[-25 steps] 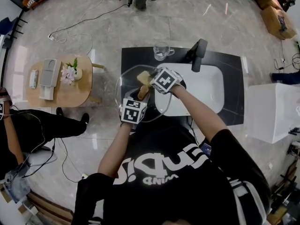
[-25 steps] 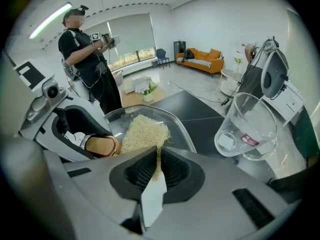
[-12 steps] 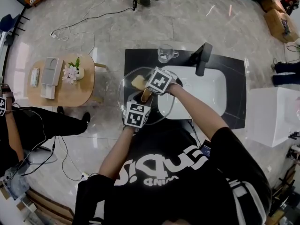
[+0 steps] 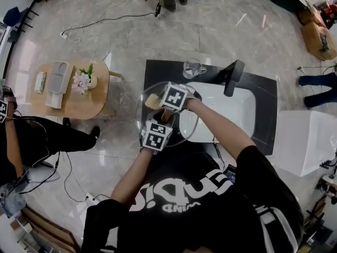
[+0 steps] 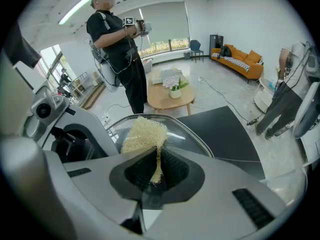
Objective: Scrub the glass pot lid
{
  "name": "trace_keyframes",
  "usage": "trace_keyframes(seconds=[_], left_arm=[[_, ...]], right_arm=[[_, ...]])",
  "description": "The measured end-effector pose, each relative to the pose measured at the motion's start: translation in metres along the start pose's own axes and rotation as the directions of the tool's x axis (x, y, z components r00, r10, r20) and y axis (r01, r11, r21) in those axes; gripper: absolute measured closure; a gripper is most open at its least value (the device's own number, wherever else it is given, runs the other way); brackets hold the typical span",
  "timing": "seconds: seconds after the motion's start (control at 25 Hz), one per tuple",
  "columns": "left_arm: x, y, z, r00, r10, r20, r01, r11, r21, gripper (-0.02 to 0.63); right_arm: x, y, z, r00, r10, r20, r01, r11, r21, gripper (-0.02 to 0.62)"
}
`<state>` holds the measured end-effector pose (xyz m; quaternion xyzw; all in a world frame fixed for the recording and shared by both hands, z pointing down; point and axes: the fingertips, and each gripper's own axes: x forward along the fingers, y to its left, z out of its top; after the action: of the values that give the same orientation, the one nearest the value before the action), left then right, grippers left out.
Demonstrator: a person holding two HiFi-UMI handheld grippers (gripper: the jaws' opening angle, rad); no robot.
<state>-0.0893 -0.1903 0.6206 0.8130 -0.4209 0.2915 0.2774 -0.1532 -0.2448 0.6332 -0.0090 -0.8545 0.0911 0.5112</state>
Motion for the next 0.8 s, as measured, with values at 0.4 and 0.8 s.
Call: trace_keyframes(seconds=[0.4, 0.8], left_arm=[[0.002, 0.0, -0.003, 1.0, -0.004, 0.012, 0.004, 1.0, -0.022, 0.422], [0.004, 0.001, -0.005, 1.0, -0.002, 0.018, 0.003, 0.999, -0.048, 0.422]], right_arm=[[0.015, 0.027, 0.016, 0.992, 0.118, -0.041, -0.122, 0.988, -0.096, 0.571], [0.021, 0.035, 0.02, 0.979, 0.184, -0.083, -0.194, 0.972, -0.134, 0.571]])
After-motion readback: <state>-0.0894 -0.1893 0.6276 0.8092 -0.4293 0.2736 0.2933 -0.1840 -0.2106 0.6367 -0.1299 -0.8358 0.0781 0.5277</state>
